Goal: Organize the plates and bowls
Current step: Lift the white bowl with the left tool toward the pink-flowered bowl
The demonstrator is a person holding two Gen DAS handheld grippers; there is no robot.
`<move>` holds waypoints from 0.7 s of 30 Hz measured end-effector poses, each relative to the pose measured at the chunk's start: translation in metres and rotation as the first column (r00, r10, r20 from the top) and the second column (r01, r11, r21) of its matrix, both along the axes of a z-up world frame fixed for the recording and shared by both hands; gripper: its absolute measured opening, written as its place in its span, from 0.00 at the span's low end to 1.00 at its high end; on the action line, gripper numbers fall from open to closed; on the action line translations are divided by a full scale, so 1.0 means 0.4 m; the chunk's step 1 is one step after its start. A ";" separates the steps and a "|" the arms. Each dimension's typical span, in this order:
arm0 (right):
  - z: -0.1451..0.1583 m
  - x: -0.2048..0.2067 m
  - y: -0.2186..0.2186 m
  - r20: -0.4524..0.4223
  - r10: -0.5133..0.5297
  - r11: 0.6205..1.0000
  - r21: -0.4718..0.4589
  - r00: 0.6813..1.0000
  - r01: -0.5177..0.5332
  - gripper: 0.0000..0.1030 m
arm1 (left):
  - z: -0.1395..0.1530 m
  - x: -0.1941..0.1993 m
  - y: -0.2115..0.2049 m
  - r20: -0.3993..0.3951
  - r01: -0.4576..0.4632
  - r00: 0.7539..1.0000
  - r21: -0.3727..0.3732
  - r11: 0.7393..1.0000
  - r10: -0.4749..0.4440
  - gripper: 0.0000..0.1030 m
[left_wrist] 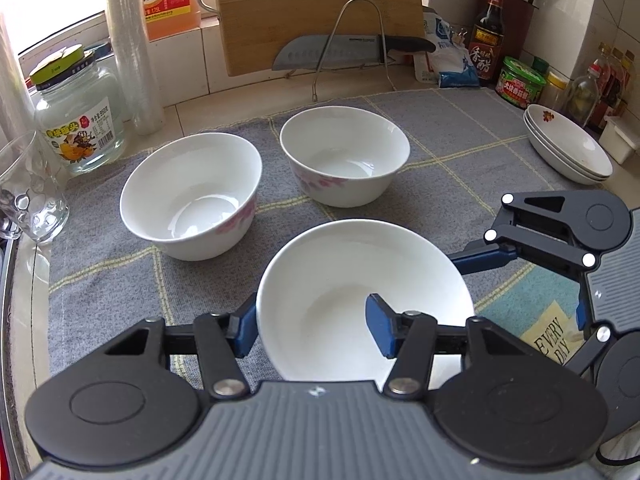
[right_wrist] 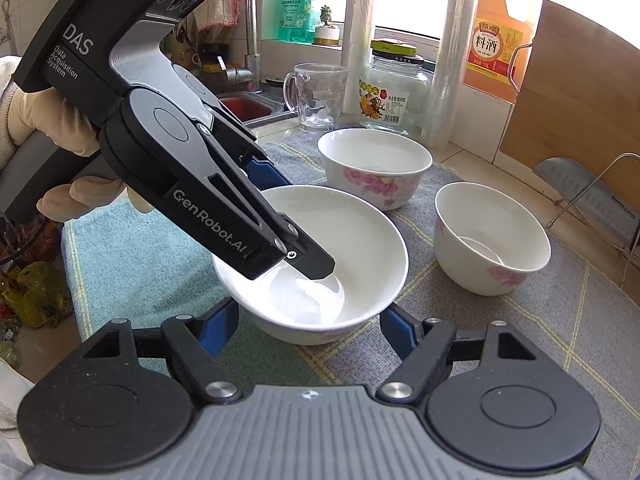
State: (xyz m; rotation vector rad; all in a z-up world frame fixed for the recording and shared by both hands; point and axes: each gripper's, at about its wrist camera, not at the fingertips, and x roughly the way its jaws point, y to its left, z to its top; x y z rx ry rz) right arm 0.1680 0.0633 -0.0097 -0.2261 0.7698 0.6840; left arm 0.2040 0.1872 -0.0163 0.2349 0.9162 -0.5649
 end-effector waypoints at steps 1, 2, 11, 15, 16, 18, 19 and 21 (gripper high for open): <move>0.003 -0.002 -0.006 0.000 -0.004 1.000 -0.002 1.000 0.004 0.79 | 0.001 0.000 -0.004 0.001 0.005 1.000 -0.003 1.000 -0.005 0.53; 0.005 -0.004 -0.011 -0.001 -0.008 1.000 -0.004 1.000 0.008 0.79 | 0.003 0.000 -0.009 0.001 0.011 1.000 -0.004 1.000 -0.011 0.53; 0.025 -0.032 -0.091 -0.005 -0.076 0.997 -0.022 0.997 0.076 0.79 | 0.008 -0.001 -0.097 0.009 0.081 0.997 -0.025 0.996 -0.081 0.53; 0.030 -0.045 -0.132 -0.009 -0.116 0.993 -0.039 0.993 0.115 0.79 | 0.005 0.001 -0.145 0.010 0.124 0.992 -0.036 0.992 -0.124 0.53; 0.030 -0.049 -0.142 -0.010 -0.125 0.991 -0.041 0.992 0.125 0.79 | 0.003 0.003 -0.155 0.009 0.133 0.991 -0.039 0.990 -0.133 0.53; 0.032 -0.056 -0.161 -0.011 -0.143 0.989 -0.050 0.990 0.142 0.79 | 0.000 0.003 -0.178 0.008 0.154 0.988 -0.044 0.987 -0.154 0.53; 0.032 -0.060 -0.168 -0.010 -0.149 0.988 -0.054 0.989 0.148 0.79 | -0.001 0.002 -0.188 0.009 0.164 0.986 -0.047 0.985 -0.164 0.53; 0.034 -0.069 -0.186 -0.012 -0.166 0.984 -0.064 0.986 0.165 0.79 | -0.005 0.002 -0.208 0.005 0.182 0.983 -0.053 0.982 -0.182 0.53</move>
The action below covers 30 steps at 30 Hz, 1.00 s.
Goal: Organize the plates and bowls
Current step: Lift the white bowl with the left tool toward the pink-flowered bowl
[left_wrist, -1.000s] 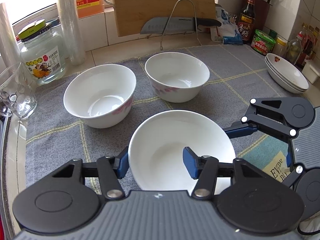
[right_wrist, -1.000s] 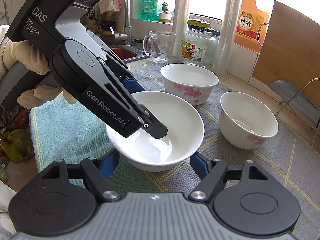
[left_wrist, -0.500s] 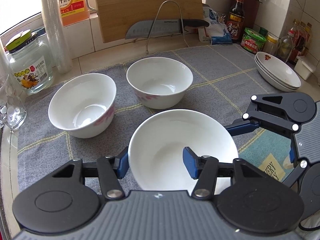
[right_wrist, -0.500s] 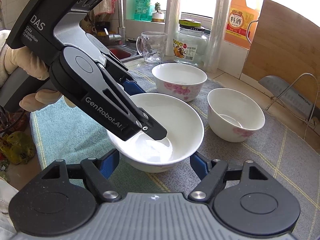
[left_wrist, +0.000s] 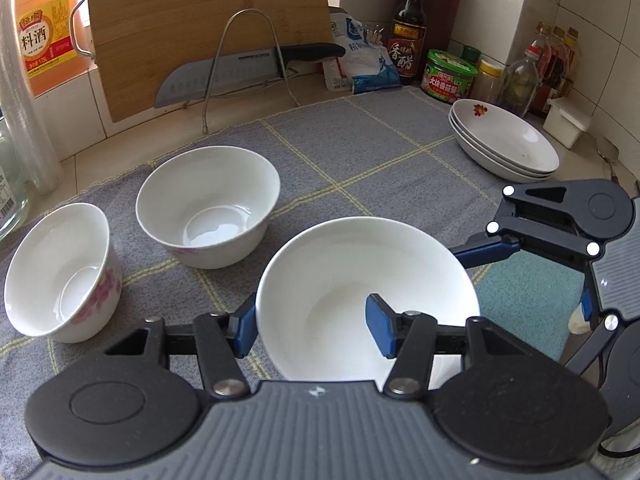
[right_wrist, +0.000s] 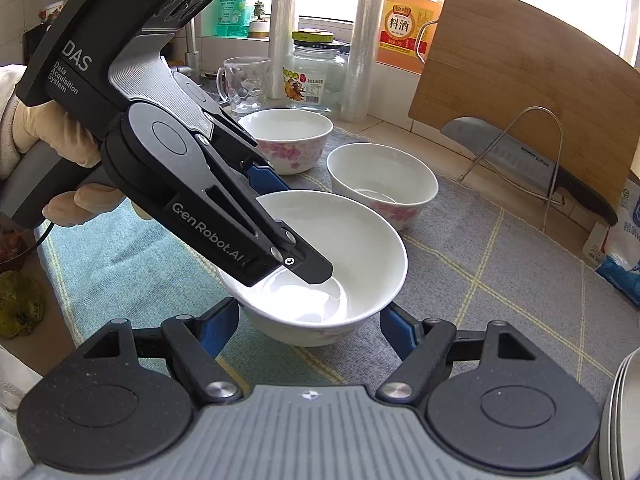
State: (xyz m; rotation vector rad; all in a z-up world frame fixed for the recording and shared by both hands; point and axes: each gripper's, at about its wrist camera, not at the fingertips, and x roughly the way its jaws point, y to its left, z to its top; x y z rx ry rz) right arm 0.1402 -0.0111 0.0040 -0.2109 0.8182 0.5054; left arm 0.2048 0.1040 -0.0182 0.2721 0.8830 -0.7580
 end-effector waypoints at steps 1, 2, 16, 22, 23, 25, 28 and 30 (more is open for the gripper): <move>0.001 -0.005 -0.005 0.000 -0.008 1.000 -0.004 1.000 0.008 0.79 | -0.002 0.001 -0.007 -0.001 0.008 1.000 -0.001 1.000 -0.008 0.53; 0.002 -0.009 -0.012 -0.001 -0.016 1.000 -0.007 1.000 0.016 0.79 | -0.003 0.001 -0.018 -0.002 0.018 1.000 -0.003 1.000 -0.018 0.53; 0.006 -0.054 -0.087 -0.026 -0.121 0.992 -0.048 0.992 0.119 0.79 | -0.020 -0.017 -0.146 -0.017 0.132 0.991 -0.027 0.991 -0.132 0.53; -0.004 -0.056 -0.099 -0.039 -0.130 0.990 -0.051 0.991 0.128 0.79 | -0.032 -0.018 -0.164 -0.025 0.141 0.990 -0.029 0.990 -0.141 0.53; -0.005 -0.055 -0.100 -0.041 -0.130 0.990 -0.050 0.991 0.128 0.79 | -0.033 -0.017 -0.165 -0.027 0.139 0.990 -0.030 0.990 -0.139 0.53; -0.009 -0.052 -0.102 -0.043 -0.129 0.991 -0.048 0.991 0.126 0.79 | -0.035 -0.018 -0.167 -0.028 0.133 0.991 -0.029 0.991 -0.133 0.53; -0.013 -0.049 -0.101 -0.044 -0.124 0.991 -0.048 0.991 0.122 0.79 | -0.037 -0.015 -0.164 -0.031 0.126 0.991 -0.033 0.992 -0.127 0.53; -0.014 -0.048 -0.102 -0.043 -0.124 0.992 -0.044 0.991 0.122 0.79 | -0.037 -0.015 -0.162 -0.029 0.122 0.992 -0.037 0.992 -0.123 0.53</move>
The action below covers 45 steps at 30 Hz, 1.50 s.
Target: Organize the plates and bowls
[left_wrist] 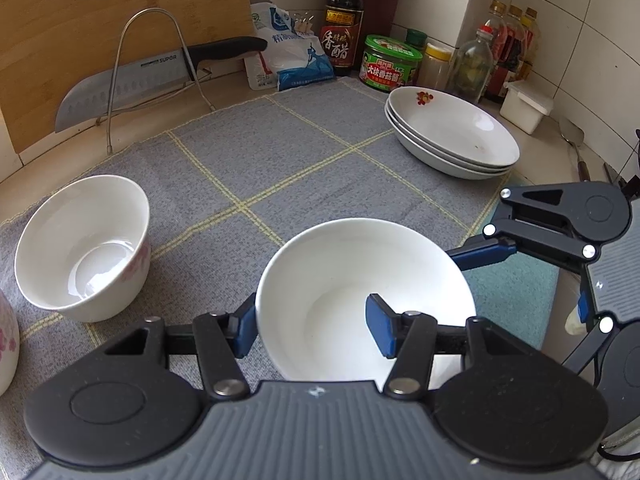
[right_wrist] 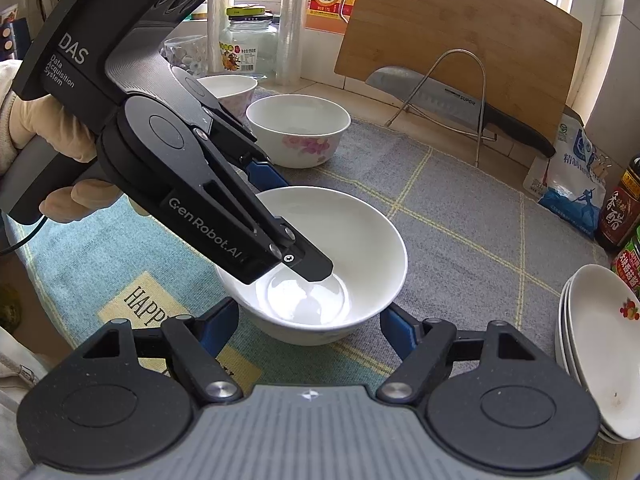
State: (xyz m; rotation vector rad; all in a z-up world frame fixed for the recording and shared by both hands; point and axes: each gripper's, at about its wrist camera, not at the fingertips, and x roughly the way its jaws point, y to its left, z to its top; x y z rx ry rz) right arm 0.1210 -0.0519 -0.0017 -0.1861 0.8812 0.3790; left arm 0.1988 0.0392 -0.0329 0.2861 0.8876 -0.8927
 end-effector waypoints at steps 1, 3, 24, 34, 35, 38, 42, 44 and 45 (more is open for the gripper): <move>-0.001 0.000 -0.001 -0.001 0.000 1.000 0.002 1.000 0.000 0.79 | 0.000 0.000 0.000 0.001 -0.002 1.000 -0.002 1.000 0.002 0.53; -0.002 -0.002 -0.001 0.000 -0.001 1.000 0.003 1.000 0.001 0.79 | 0.000 -0.001 0.002 0.003 -0.002 1.000 -0.008 1.000 0.002 0.53; 0.067 0.002 -0.002 0.067 0.099 0.995 0.022 0.993 -0.101 1.00 | 0.080 -0.020 0.093 0.103 -0.156 0.982 -0.007 0.988 0.156 0.74; 0.074 0.079 0.048 0.165 0.098 0.995 -0.011 0.981 -0.097 1.00 | 0.104 0.076 0.164 0.196 -0.232 0.956 0.040 0.972 0.220 0.74; 0.074 0.087 0.054 0.166 0.096 0.995 -0.003 0.981 -0.096 1.00 | 0.106 0.086 0.167 0.199 -0.236 0.954 0.044 0.971 0.223 0.74; 0.070 0.115 0.067 0.164 0.101 0.994 0.022 0.981 -0.106 1.00 | 0.113 0.125 0.182 0.201 -0.242 0.953 0.047 0.969 0.228 0.74; 0.058 0.165 0.088 0.158 0.119 0.992 0.014 0.980 -0.123 1.00 | 0.110 0.183 0.190 0.211 -0.244 0.951 0.071 0.967 0.225 0.74; 0.053 0.191 0.094 0.153 0.122 0.992 0.015 0.981 -0.126 1.00 | 0.102 0.214 0.194 0.197 -0.244 0.954 0.079 0.967 0.225 0.74; 0.049 0.206 0.097 0.150 0.123 0.992 0.016 0.981 -0.126 1.00 | 0.098 0.232 0.195 0.185 -0.245 0.956 0.081 0.966 0.227 0.74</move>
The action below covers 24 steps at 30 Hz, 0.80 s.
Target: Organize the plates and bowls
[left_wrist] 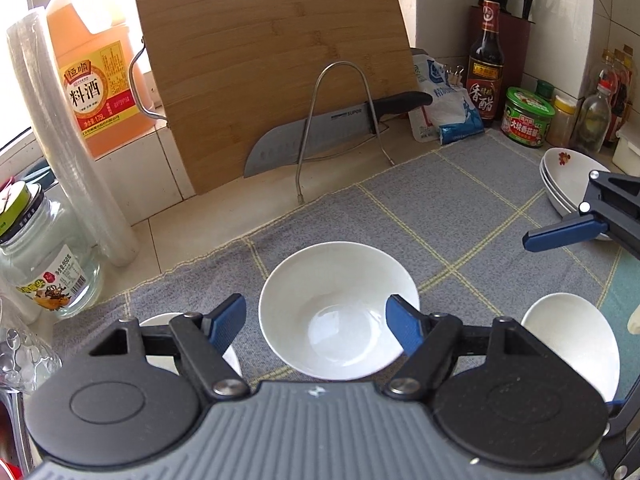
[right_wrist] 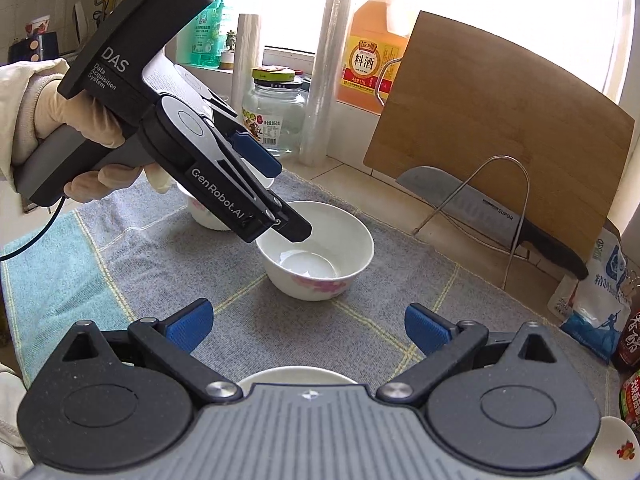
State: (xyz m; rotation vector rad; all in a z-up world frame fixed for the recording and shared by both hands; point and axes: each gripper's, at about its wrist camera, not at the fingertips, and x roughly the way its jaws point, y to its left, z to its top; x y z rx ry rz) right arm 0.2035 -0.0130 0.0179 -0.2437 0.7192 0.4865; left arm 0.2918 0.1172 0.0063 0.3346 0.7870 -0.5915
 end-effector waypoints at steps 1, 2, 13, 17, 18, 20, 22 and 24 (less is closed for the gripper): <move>-0.003 0.013 0.004 -0.003 0.000 1.000 -0.002 1.000 0.000 1.00 | -0.005 0.015 0.002 -0.013 0.003 1.000 -0.001 1.000 -0.003 0.74; -0.006 0.024 0.008 -0.006 0.002 1.000 -0.005 1.000 -0.002 1.00 | -0.009 0.027 0.002 -0.021 0.005 1.000 -0.002 1.000 -0.005 0.74; -0.072 0.142 0.064 -0.080 0.027 0.998 -0.061 0.996 -0.032 1.00 | -0.061 0.105 -0.007 -0.104 0.070 0.992 0.011 0.997 -0.068 0.70; -0.091 0.164 0.084 -0.095 0.036 0.996 -0.079 0.995 -0.044 0.99 | -0.068 0.122 -0.007 -0.122 0.081 0.989 0.005 0.997 -0.080 0.65; -0.095 0.167 0.089 -0.099 0.039 0.995 -0.086 0.994 -0.047 0.99 | -0.070 0.128 -0.006 -0.128 0.083 0.988 0.003 0.997 -0.082 0.65; -0.101 0.174 0.093 -0.108 0.043 0.994 -0.092 0.993 -0.053 0.99 | -0.072 0.134 -0.004 -0.138 0.081 0.987 -0.003 0.997 -0.080 0.64; -0.108 0.183 0.096 -0.116 0.045 0.994 -0.091 0.992 -0.056 0.99 | -0.075 0.137 -0.003 -0.147 0.082 0.986 -0.008 0.997 -0.083 0.63; -0.111 0.188 0.096 -0.121 0.046 0.994 -0.092 0.992 -0.057 0.98 | -0.078 0.140 -0.003 -0.149 0.087 0.985 -0.009 0.996 -0.088 0.63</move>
